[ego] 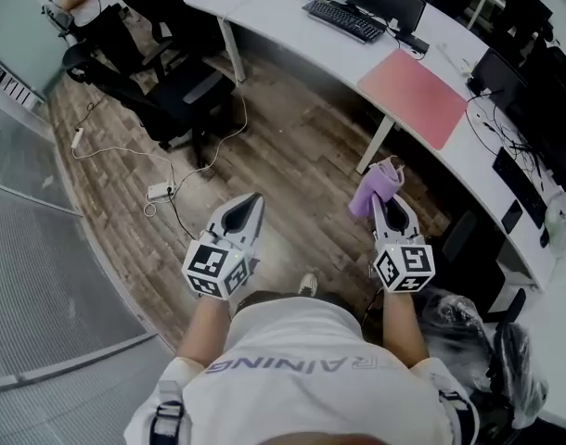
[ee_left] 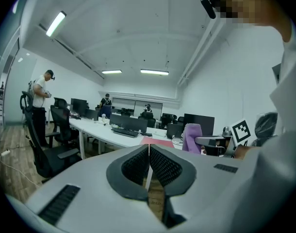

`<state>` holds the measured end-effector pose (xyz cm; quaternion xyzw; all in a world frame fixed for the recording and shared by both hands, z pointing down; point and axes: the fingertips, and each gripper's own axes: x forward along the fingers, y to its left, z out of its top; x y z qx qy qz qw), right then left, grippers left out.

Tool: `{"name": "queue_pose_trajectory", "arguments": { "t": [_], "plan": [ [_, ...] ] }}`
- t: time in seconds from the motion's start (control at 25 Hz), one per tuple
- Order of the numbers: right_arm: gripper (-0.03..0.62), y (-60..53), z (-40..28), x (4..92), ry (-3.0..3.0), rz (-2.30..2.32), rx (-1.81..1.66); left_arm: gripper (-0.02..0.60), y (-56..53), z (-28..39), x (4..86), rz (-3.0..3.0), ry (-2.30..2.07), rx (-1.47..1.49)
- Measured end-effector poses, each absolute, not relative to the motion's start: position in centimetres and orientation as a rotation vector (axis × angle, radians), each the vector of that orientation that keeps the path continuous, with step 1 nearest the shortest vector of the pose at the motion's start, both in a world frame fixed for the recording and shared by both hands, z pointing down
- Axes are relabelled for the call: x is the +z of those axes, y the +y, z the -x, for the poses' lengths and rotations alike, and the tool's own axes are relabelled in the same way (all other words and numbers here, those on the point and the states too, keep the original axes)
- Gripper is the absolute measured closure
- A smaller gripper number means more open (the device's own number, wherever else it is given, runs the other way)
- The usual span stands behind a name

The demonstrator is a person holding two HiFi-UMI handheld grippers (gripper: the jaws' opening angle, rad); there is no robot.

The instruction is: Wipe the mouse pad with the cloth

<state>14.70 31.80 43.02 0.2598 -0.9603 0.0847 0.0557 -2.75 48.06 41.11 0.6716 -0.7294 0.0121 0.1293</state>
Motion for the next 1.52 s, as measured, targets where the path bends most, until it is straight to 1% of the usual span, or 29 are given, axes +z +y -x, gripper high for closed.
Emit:
{"name": "queue_pose_trajectory", "arguments": {
  "t": [0.32,0.6,0.76,1.2,1.52],
  "plan": [
    [0.499,26.0,-15.3,44.2,-2.891,-0.845,0.296,0.548,41.0,2.3,41.8,-2.005,-2.058,0.060],
    [0.498,21.8,-13.5,44.9,-2.856,-0.909,0.286,0.548,35.5,4.9,42.5,-2.066,-2.007,0.040],
    [0.497,18.9,-11.1,44.7,-2.837,-0.950,0.288,0.548,32.0,7.9,42.0,-2.090,-1.986,0.017],
    [0.497,13.4,-1.3,43.8,-2.773,-1.049,0.252,0.548,24.9,18.7,42.2,-2.148,-1.876,-0.005],
    [0.497,10.9,3.6,43.9,-2.724,-1.154,0.240,0.548,21.2,24.8,43.0,-2.205,-1.794,-0.011]
  ]
}}
